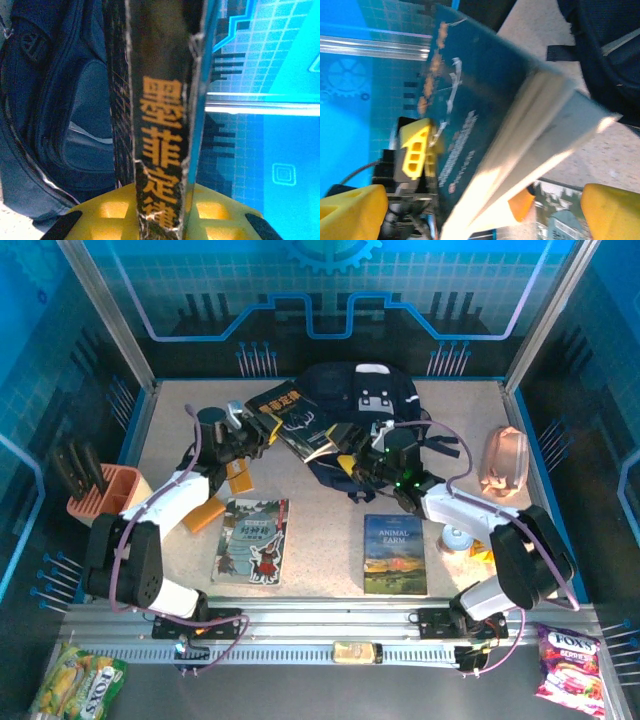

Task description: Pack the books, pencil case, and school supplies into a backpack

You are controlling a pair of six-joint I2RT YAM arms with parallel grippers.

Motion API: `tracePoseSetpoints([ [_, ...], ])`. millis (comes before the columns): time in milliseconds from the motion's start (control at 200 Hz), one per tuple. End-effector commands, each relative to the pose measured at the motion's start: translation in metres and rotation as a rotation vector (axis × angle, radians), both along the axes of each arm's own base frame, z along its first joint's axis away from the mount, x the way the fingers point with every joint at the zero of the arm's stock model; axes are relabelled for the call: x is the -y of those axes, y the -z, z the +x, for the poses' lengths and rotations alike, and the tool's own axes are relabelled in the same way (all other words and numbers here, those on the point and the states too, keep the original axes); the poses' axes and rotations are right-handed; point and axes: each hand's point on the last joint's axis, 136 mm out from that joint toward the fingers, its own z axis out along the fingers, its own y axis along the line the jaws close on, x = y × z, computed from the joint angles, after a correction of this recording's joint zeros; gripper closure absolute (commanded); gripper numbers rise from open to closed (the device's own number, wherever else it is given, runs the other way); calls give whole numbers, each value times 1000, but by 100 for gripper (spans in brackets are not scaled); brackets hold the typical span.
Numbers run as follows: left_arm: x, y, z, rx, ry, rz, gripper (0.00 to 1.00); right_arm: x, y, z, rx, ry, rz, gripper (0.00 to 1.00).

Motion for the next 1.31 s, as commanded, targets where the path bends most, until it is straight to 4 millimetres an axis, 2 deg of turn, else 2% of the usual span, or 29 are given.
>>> tracePoseSetpoints([
  [0, 5, -55, 15, 145, -24, -139, 92, -19, -37, 12, 48, -7, 128, 0],
  [160, 10, -51, 18, 132, -20, -149, 92, -30, -21, 18, -12, -8, 139, 0],
  [360, 15, -48, 18, 119, -6, -156, 92, -37, -20, 28, -5, -10, 169, 0],
  [540, 19, -47, 16, 113, 7, -157, 92, -33, -17, 37, 17, 12, 167, 8],
  [700, 19, -37, 14, 88, 16, -130, 92, -26, -18, 46, 42, 23, 169, 24],
  [875, 21, -22, 11, 48, 31, -89, 92, -25, -15, 46, 53, 4, 156, 42],
  [995, 20, -14, 6, 38, 45, -29, 91, -21, -10, 45, 45, 0, 128, 58],
  [1100, 20, -9, 3, 38, 71, 25, 88, -18, -12, 44, 75, -4, 117, 78],
  [1210, 21, -5, 0, 38, 100, 104, 77, -10, -16, 43, 114, -4, 103, 91],
  [1300, 22, -2, -3, 31, 131, 178, 55, 3, -18, 44, 140, 8, 75, 93],
])
